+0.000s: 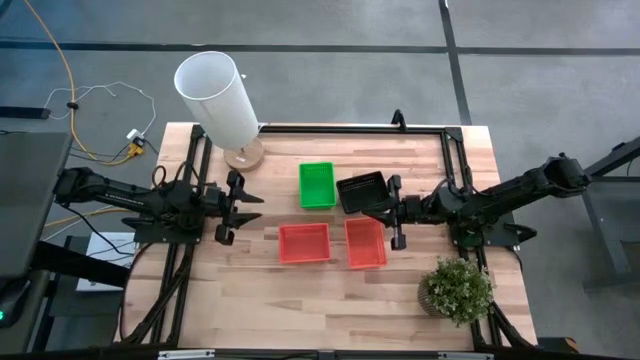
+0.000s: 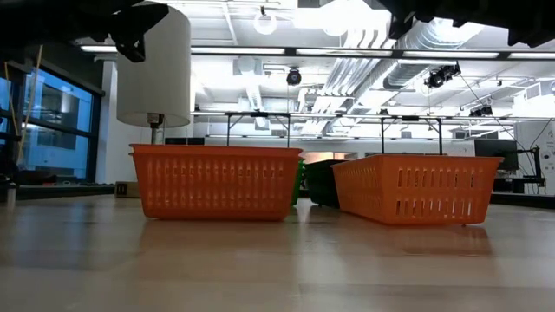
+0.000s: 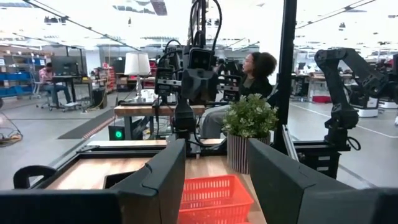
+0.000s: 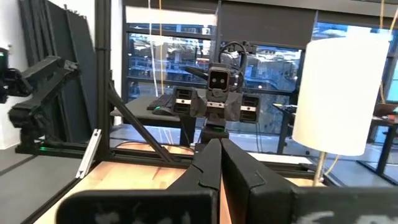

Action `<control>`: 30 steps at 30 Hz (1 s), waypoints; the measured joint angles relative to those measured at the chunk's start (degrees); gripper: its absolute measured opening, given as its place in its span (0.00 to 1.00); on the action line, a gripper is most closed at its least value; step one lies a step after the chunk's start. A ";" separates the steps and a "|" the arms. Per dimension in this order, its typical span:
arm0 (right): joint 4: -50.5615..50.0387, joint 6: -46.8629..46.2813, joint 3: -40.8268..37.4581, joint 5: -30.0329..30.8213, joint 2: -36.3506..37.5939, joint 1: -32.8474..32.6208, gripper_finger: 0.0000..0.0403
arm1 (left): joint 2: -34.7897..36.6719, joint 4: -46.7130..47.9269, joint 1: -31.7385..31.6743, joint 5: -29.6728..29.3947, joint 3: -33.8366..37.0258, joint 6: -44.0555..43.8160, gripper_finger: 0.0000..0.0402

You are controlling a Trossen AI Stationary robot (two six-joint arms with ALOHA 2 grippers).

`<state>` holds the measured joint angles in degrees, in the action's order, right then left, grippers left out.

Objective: Stack baskets by color
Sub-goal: Stack the right orange bin on top of the left orange bin

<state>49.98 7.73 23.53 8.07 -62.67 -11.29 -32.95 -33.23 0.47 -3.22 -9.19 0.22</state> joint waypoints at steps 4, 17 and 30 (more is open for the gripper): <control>0.05 -1.27 0.00 0.40 -0.14 0.00 0.00 | 0.00 -0.27 0.00 0.00 0.00 0.51 0.39; 1.47 -1.77 0.02 0.40 -3.00 0.00 0.00 | -0.04 -3.15 0.00 1.31 0.00 -1.36 0.39; -9.26 -9.90 8.83 4.80 -6.39 -3.68 0.19 | -0.01 -4.40 0.02 1.49 0.00 -1.53 0.39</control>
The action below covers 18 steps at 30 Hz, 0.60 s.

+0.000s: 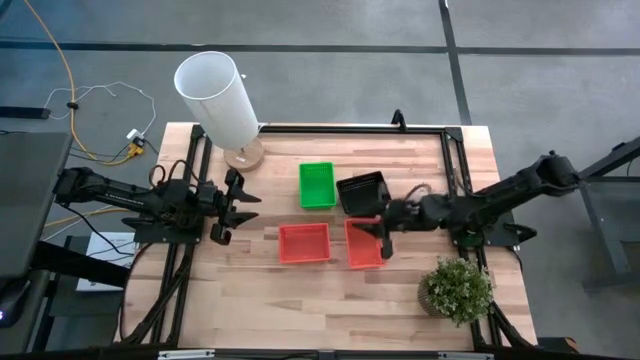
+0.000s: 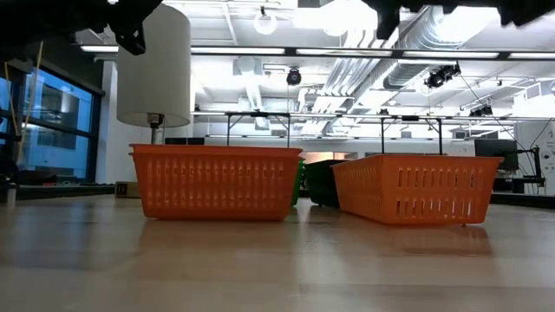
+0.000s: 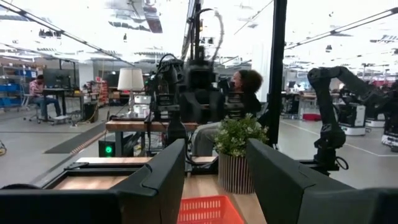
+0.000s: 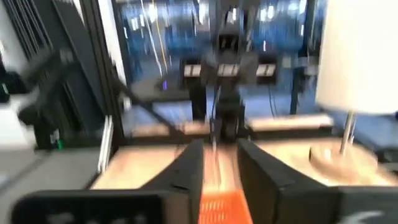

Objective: Stack baskets by color
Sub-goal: Stack the right orange bin on top of the left orange bin

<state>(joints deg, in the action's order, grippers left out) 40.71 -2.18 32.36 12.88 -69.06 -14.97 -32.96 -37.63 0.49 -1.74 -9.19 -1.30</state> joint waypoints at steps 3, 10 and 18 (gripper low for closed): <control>-16.27 -2.09 7.53 3.08 -1.96 -2.24 0.30 | 0.01 0.03 0.00 0.02 0.00 -0.01 0.39; -69.18 -34.83 25.38 9.71 -7.01 -4.93 0.44 | -0.03 0.30 0.00 0.02 0.00 -0.12 0.39; -82.47 -58.44 23.85 9.47 -14.53 -6.24 0.44 | -0.03 0.55 -0.02 0.04 0.00 -1.64 0.39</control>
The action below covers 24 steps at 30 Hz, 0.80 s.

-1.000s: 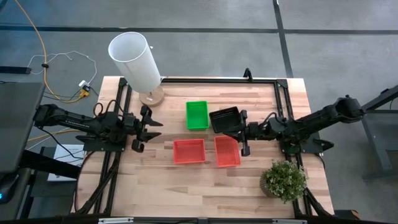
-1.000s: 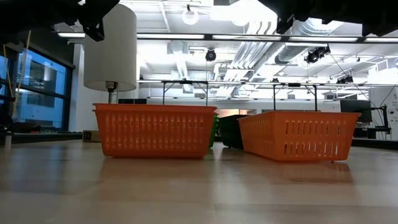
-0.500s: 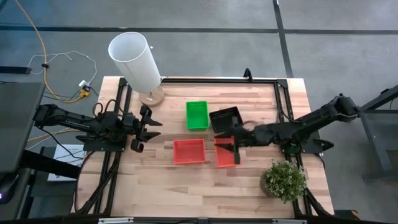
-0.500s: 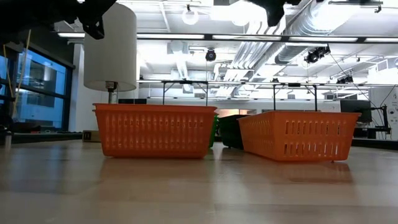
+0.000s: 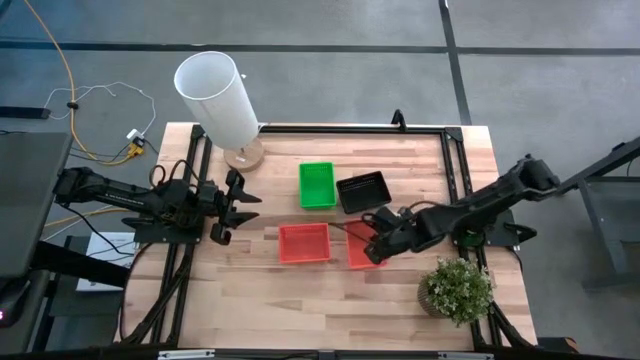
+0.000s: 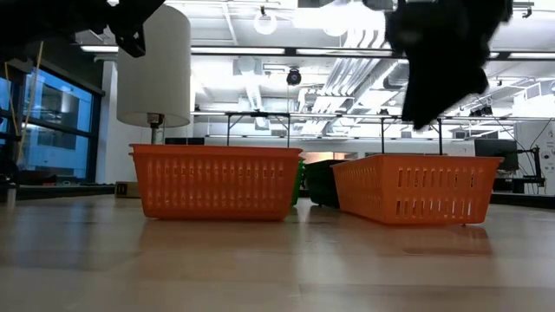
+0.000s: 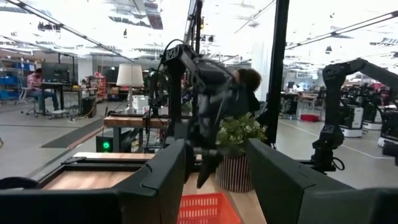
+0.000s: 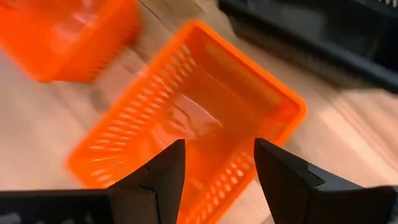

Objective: Stack baskets by color
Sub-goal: Stack the right orange bin on top of the left orange bin

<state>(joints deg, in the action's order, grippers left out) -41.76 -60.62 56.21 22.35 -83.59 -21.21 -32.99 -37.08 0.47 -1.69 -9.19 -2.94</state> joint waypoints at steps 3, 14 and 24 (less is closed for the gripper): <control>0.38 -3.55 -1.74 -0.94 -2.37 0.27 0.44 | 0.00 0.47 0.02 0.00 0.00 -0.63 0.39; 0.83 -9.67 -2.74 -0.89 -8.30 0.31 0.44 | 0.00 0.81 0.00 0.00 0.00 -1.44 0.39; 2.17 -7.51 -2.62 -1.67 -5.51 0.32 0.44 | 0.00 0.83 0.02 0.00 0.00 -1.42 0.39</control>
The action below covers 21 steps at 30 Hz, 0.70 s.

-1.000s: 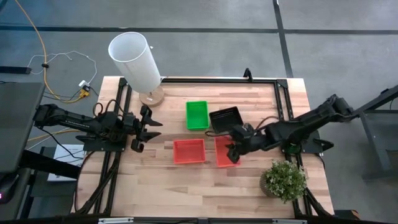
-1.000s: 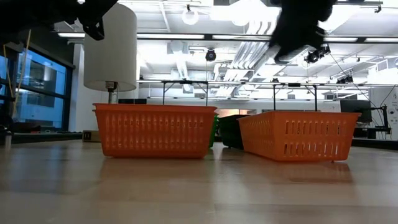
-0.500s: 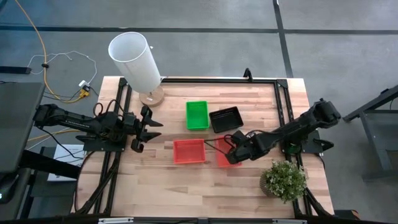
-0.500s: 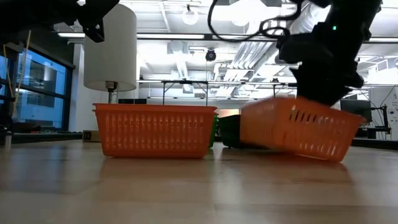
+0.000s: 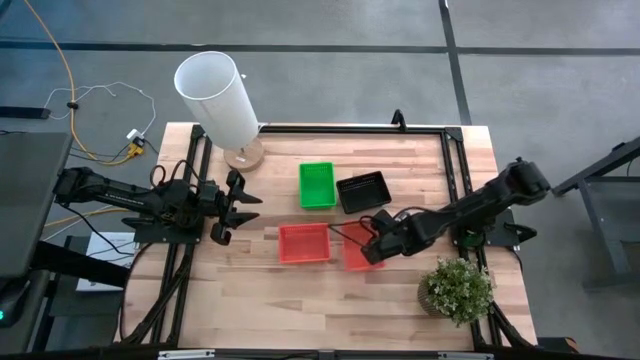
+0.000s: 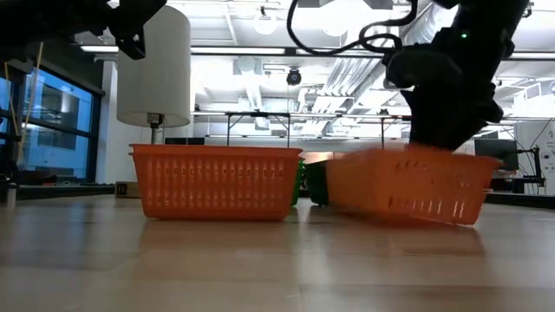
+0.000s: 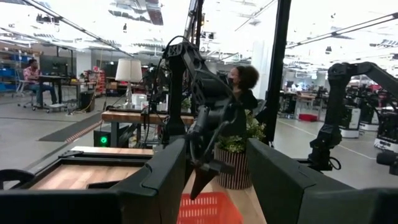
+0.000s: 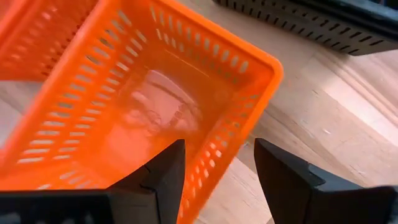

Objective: Stack baskets by color
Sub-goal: Stack the right orange bin on top of the left orange bin

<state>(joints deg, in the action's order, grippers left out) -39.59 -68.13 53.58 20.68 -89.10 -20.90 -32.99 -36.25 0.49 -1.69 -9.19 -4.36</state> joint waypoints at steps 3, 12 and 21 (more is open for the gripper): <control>0.08 -0.41 0.02 0.18 1.05 -0.01 0.44 | 0.00 0.02 0.00 0.00 0.00 0.00 0.39; 0.15 -3.25 0.01 -1.03 1.34 -0.14 0.44 | 0.00 0.46 0.00 0.00 0.00 -0.16 0.39; 1.03 -5.51 -0.09 1.72 1.12 -0.27 0.44 | 0.00 0.46 0.00 0.00 0.00 -1.08 0.39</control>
<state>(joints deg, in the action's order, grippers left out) -38.56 -73.64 53.49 22.40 -87.99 -21.17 -32.99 -35.79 0.49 -1.69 -9.19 -5.44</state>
